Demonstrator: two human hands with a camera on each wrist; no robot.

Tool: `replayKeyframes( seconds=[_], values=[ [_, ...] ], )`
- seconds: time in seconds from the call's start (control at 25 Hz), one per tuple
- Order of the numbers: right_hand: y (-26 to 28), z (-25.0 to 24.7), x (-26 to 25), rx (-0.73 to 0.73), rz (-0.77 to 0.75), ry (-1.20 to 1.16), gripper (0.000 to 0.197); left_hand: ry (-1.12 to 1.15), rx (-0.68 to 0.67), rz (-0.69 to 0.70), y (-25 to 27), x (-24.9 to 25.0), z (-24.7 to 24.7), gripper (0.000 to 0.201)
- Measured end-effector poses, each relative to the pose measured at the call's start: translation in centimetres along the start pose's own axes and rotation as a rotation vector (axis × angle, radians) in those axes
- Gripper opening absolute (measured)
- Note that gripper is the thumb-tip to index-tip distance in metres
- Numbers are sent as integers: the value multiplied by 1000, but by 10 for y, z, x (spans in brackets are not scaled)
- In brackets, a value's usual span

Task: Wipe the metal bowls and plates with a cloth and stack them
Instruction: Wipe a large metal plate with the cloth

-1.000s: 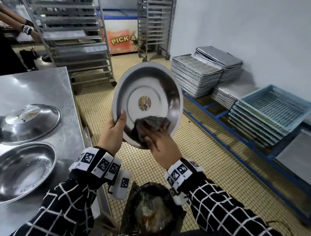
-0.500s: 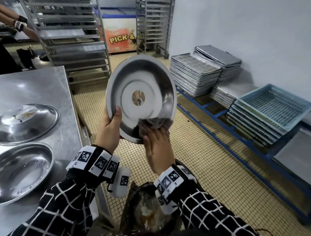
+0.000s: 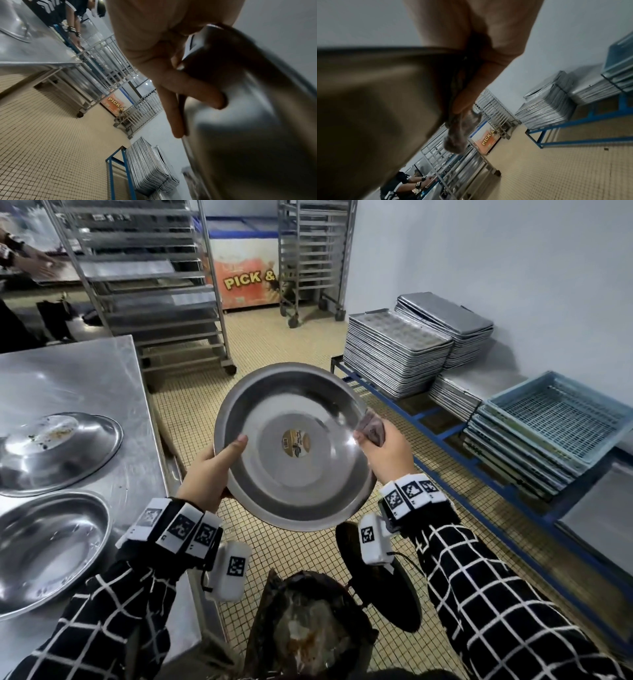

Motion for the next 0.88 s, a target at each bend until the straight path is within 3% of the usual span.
replayKeyframes(
  seconds=[0.16, 0.28, 0.44, 0.52, 0.64, 0.8, 0.88],
  values=[
    [18, 6, 11, 111, 78, -200, 25, -36, -29, 114, 5, 4, 3, 38],
    [38, 21, 9, 205, 137, -394, 22, -90, -31, 80, 17, -16, 20, 18],
    [49, 45, -2, 122, 159, -474, 10, -25, 77, 34, 25, -25, 17, 14],
    [49, 49, -5, 68, 145, -426, 19, -11, 189, 24, 19, -23, -3, 17],
    [54, 50, -23, 25, -38, -220, 33, -155, 225, 37, 15, -14, -17, 22],
    [104, 136, -60, -517, -547, 275, 56, -285, 195, 106, 19, 3, -10, 28],
    [123, 161, -59, -601, -643, 352, 69, -366, 169, 134, 17, 9, -6, 24]
  ],
)
Point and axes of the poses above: each hand's wrist, its own y-axis away from the middle knuckle, its own z-axis out of the palm, x = y × z, the point moved 10 cm from there along -y, towards the middle knuckle, and after that the axes turned 3 degrees about y, right-handed, at the moved point
